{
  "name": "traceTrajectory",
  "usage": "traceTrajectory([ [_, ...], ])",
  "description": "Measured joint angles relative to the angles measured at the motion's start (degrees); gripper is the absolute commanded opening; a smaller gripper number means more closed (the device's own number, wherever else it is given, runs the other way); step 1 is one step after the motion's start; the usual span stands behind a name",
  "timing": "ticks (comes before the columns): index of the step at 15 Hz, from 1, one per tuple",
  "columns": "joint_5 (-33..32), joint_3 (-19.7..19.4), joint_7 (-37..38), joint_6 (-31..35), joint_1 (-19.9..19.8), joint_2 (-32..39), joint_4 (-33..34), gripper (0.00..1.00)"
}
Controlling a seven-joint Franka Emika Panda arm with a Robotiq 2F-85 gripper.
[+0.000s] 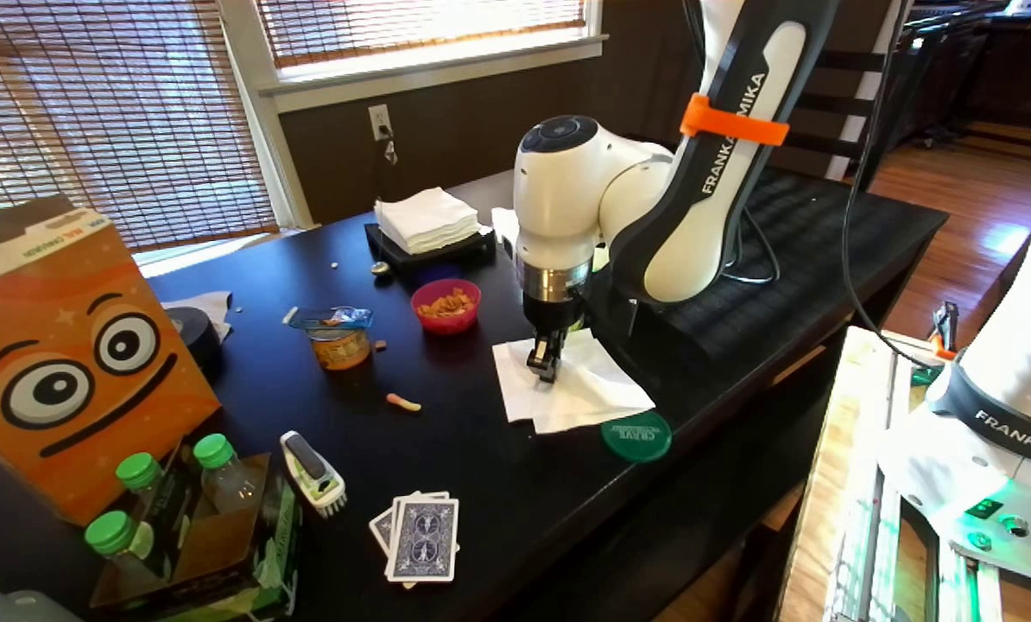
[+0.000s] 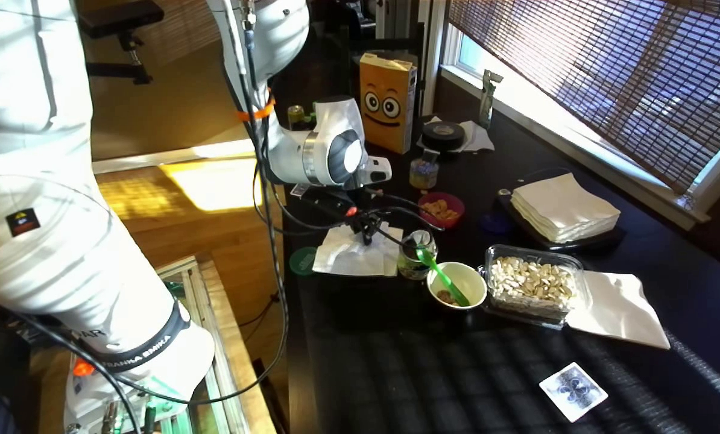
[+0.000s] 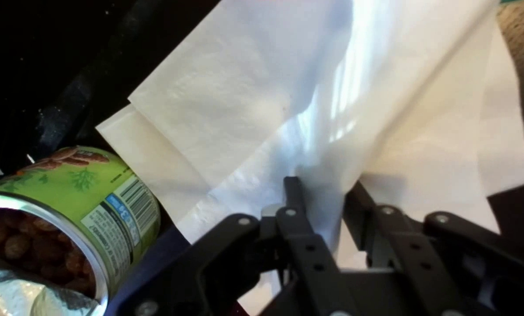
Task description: Pick up the napkin on the left and put it on top of the napkin on the right, move the napkin back to the left and then back to the right.
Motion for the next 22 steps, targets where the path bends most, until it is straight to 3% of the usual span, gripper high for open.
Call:
traceTrajectory([
  [1,0.0,0.0,0.0,0.0,0.0,-0.2,0.0,0.14],
  [4,0.0,0.0,0.0,-0.1,0.2,-0.7,0.0,0.00],
  [12,0.0,0.0,0.0,-1.3,0.7,-3.0,-0.3,0.00],
  [22,-0.3,0.6,2.2,-12.9,2.3,-17.1,-1.4,0.00],
])
